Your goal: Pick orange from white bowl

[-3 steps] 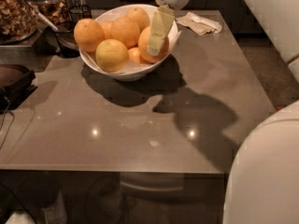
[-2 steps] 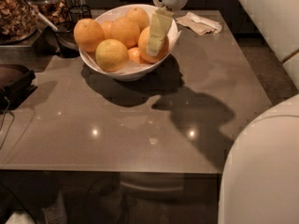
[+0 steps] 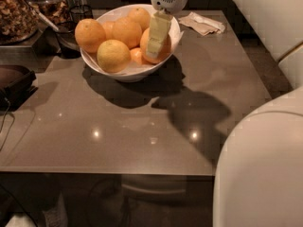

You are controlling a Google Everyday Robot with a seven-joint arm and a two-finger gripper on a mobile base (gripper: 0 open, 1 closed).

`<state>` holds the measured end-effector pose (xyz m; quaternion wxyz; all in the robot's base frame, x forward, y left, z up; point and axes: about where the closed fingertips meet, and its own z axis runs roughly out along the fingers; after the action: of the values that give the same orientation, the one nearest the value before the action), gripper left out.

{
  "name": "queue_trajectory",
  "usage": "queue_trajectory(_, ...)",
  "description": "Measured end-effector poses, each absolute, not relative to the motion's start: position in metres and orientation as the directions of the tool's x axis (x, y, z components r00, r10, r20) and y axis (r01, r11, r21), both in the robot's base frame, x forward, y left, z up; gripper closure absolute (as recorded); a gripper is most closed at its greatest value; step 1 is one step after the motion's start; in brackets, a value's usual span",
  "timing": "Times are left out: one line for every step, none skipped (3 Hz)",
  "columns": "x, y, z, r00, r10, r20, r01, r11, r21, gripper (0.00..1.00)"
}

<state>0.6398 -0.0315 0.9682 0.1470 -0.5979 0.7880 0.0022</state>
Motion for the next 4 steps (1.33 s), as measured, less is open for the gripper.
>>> queue_trajectory(0.6411, -0.0279, 0.9623, -0.242, -0.943, -0.228, -0.947, 0.28, -0.154, 0.23)
queue_trajectory(0.6426, -0.0261, 0.9572, -0.254, -0.942, -0.221, -0.948, 0.287, -0.137, 0.29)
queue_trajectory(0.6437, -0.0256, 0.9543, -0.266, -0.939, -0.218, -0.946, 0.298, -0.127, 0.29)
queue_trajectory(0.6437, -0.0256, 0.9543, -0.266, -0.939, -0.218, -0.946, 0.298, -0.127, 0.48)
